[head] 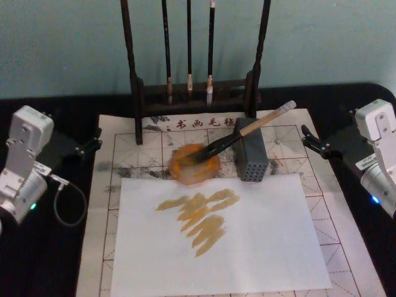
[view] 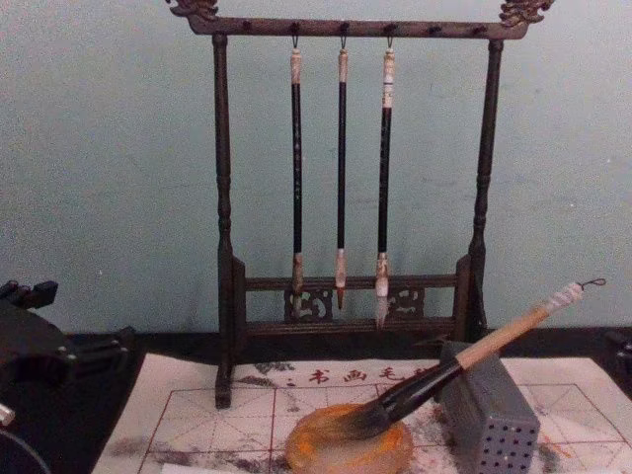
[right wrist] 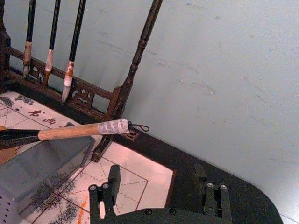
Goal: Pick up the brush from the inkstone, write on the paper, then place the brush back to its original position.
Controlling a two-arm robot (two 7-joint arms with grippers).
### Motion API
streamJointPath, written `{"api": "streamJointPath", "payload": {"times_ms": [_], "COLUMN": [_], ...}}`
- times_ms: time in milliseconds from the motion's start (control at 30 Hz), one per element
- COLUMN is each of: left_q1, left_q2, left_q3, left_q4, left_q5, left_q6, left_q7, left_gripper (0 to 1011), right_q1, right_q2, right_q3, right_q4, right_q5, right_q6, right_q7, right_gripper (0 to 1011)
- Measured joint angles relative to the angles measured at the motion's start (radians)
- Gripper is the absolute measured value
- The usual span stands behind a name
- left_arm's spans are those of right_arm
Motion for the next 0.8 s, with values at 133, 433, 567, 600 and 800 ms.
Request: {"api": "streamJointPath", "payload": {"times_ms": [133,433,567,600,800], "left_q1": [0.0,0.0,0.0,0.0,0.0], "left_q2": [0.0,0.0,0.0,0.0,0.0], "left_q3": [0.0,0.0,0.0,0.0,0.0], "left_q4": [0.0,0.0,0.0,0.0,0.0], "left_q5": [0.0,0.0,0.0,0.0,0.0], "left_q6": [0.0,0.0,0.0,0.0,0.0], "left_q7": [0.0,0.0,0.0,0.0,0.0], "left_gripper": [1001,1001,1001,1001,1001], "right_q1": [0.0,0.0,0.0,0.0,0.0], "right_q2": [0.0,0.0,0.0,0.0,0.001], "right_q3": [0.0,0.0,0.0,0.0,0.0], "right_q4": [0.0,0.0,0.0,0.0,0.0], "right_q5": [0.0,0.0,0.0,0.0,0.0], "right_q6": [0.0,0.0,0.0,0.0,0.0], "right_q7": [0.0,0.0,0.0,0.0,0.0], "right_gripper": [1000,1000,1000,1000,1000]}}
